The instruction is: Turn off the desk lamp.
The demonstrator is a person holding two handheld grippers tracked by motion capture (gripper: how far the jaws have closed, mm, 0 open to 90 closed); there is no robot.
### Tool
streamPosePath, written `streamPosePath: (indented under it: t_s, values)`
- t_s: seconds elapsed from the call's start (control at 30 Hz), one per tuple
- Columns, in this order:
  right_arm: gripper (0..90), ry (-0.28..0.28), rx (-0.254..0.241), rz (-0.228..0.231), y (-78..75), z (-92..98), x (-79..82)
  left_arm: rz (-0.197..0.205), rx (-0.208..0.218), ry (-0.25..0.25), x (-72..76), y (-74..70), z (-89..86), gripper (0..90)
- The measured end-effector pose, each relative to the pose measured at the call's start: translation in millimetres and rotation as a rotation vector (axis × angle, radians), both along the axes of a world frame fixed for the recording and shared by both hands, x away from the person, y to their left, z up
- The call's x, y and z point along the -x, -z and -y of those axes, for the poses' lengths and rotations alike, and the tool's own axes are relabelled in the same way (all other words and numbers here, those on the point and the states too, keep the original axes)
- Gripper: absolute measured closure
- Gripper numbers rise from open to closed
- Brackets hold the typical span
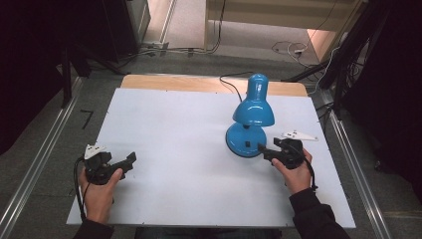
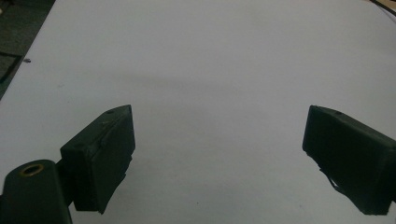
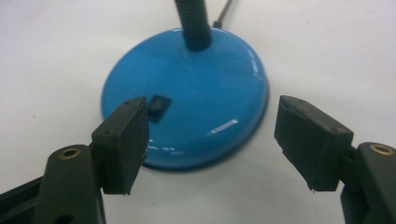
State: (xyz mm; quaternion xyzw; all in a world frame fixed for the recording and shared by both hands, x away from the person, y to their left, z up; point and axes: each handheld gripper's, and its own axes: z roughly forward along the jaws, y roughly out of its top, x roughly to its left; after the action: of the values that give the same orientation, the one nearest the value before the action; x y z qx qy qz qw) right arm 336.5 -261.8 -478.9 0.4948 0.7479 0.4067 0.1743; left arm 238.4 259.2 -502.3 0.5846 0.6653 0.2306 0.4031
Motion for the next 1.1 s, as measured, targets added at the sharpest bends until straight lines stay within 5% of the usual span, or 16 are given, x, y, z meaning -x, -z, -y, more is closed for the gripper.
streamPosePath:
  t_s: [0.5,1.1]
  values:
    - [22.7,0.096,0.009,-0.006,0.6,52.5,17.6,-0.004,-0.005,0.004,-0.7,0.6,1.5,10.1]
    - [21.7,0.137,0.023,-0.011,0.5,77.5,33.6,-0.006,-0.004,0.004,-0.5,0.8,1.8,10.1]
